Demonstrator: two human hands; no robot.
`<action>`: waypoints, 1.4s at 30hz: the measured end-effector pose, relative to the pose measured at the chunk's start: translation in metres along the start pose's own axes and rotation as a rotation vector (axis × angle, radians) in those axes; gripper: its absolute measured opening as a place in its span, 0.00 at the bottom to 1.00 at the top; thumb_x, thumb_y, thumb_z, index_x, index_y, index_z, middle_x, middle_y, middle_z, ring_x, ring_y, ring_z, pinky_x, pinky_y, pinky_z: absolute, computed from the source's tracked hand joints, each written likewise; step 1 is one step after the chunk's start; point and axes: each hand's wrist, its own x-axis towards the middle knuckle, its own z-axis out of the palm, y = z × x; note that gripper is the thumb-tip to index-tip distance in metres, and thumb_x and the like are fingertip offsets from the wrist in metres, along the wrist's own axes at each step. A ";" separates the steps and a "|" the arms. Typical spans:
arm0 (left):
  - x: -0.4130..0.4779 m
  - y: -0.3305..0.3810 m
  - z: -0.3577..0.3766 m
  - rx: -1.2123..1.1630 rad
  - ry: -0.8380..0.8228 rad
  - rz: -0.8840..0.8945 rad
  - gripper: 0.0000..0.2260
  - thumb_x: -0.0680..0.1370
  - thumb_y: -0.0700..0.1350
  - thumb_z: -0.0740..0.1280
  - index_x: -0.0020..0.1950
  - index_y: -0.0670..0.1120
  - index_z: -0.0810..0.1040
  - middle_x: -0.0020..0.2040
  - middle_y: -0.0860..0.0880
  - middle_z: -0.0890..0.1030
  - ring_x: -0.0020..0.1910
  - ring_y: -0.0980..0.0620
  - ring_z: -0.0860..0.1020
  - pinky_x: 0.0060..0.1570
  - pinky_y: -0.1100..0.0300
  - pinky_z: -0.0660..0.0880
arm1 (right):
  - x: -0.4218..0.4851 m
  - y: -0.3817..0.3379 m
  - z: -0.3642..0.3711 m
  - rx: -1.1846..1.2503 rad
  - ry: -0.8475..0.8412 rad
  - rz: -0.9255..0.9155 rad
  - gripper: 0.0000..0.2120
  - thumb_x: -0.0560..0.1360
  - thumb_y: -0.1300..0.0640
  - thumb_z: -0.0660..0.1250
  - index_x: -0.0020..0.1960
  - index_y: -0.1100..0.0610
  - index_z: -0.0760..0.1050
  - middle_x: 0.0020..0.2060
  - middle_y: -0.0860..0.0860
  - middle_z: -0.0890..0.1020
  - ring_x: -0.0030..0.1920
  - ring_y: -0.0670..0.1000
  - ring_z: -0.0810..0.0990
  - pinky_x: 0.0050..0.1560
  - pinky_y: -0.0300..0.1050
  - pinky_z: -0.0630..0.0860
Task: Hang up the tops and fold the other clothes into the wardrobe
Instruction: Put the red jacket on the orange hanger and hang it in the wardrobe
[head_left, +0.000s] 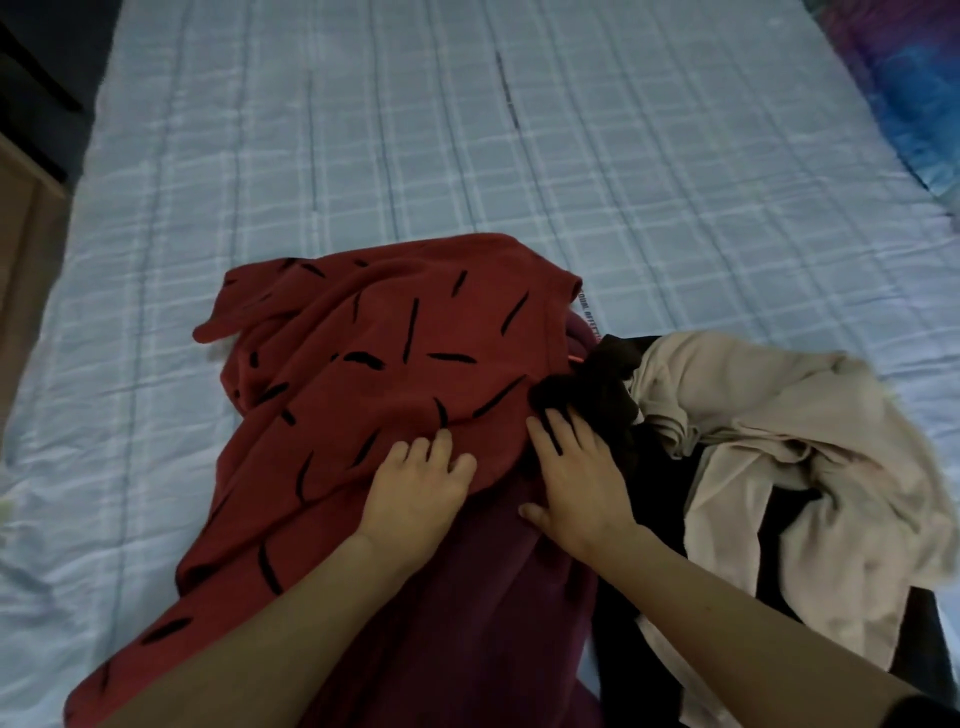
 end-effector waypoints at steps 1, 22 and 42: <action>-0.002 -0.008 -0.005 -0.006 0.025 -0.004 0.18 0.59 0.39 0.82 0.45 0.43 0.81 0.54 0.37 0.83 0.40 0.40 0.82 0.41 0.48 0.78 | 0.000 -0.005 -0.002 0.015 0.010 -0.007 0.50 0.69 0.39 0.73 0.80 0.54 0.48 0.79 0.55 0.52 0.79 0.58 0.48 0.77 0.53 0.54; -0.093 -0.174 -0.111 -0.566 0.478 -0.396 0.14 0.70 0.44 0.66 0.53 0.42 0.80 0.50 0.44 0.82 0.48 0.40 0.80 0.50 0.49 0.75 | 0.033 -0.128 -0.105 0.151 0.212 -0.031 0.45 0.73 0.40 0.70 0.80 0.54 0.51 0.78 0.54 0.57 0.71 0.58 0.64 0.70 0.52 0.66; -0.141 -0.242 -0.126 -0.812 0.584 -0.648 0.09 0.73 0.32 0.70 0.42 0.46 0.75 0.33 0.51 0.79 0.32 0.54 0.77 0.34 0.59 0.73 | 0.104 -0.220 -0.163 0.056 0.173 -0.352 0.07 0.74 0.65 0.62 0.49 0.57 0.75 0.43 0.54 0.79 0.46 0.58 0.78 0.51 0.49 0.71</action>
